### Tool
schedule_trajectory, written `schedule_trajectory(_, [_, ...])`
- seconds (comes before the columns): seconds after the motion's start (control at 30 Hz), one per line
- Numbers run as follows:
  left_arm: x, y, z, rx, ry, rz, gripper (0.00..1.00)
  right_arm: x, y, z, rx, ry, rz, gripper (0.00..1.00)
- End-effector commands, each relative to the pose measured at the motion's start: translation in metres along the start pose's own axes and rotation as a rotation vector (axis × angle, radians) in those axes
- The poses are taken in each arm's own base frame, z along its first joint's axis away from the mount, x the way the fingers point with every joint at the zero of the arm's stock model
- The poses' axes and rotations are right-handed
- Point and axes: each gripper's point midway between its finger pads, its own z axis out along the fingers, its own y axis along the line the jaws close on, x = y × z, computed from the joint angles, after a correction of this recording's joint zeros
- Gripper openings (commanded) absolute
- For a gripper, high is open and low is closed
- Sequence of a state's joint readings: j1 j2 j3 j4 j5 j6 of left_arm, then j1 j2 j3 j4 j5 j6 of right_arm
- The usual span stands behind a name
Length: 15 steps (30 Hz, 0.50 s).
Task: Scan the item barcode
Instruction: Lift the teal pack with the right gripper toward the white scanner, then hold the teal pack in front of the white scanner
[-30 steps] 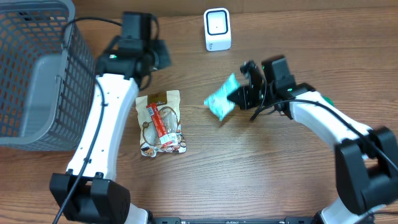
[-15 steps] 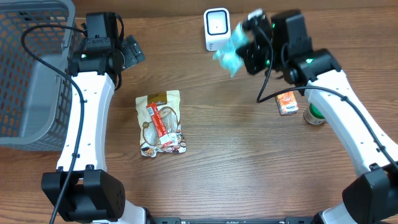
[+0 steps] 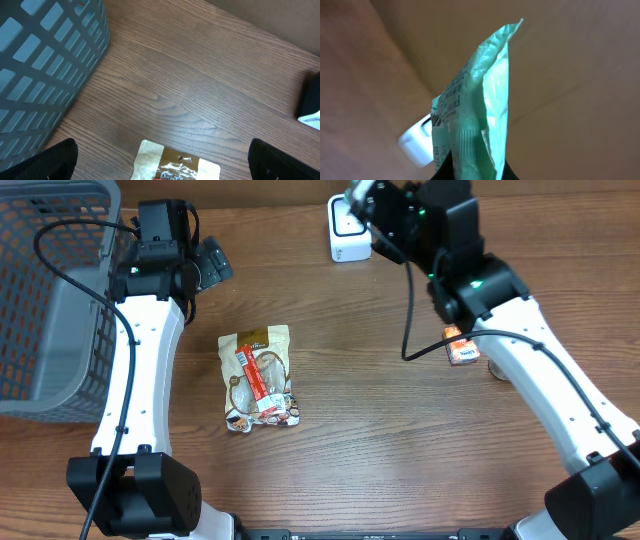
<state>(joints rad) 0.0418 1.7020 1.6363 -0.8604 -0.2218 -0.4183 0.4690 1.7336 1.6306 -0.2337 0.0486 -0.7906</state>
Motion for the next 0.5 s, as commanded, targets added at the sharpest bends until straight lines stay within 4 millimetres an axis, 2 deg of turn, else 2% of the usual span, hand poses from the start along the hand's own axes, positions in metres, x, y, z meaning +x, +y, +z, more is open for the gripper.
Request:
schedule_trajectory(0.0, [-0.001, 0.004, 0.003, -0.024, -0.004, -0.002, 1.0, 0.006, -0.005, 0.018, 0.087, 0.055, -0.186, 0.04])
schedule_trajectory(0.23, [-0.001, 0.004, 0.003, -0.024, -0.004, -0.002, 1.0, 0.028, -0.002, 0.071, 0.217, 0.064, -0.25, 0.04])
schedule_trajectory(0.47, [-0.001, 0.004, 0.003, -0.024, -0.004, -0.002, 1.0, 0.056, 0.027, 0.116, 0.237, 0.066, -0.403, 0.04])
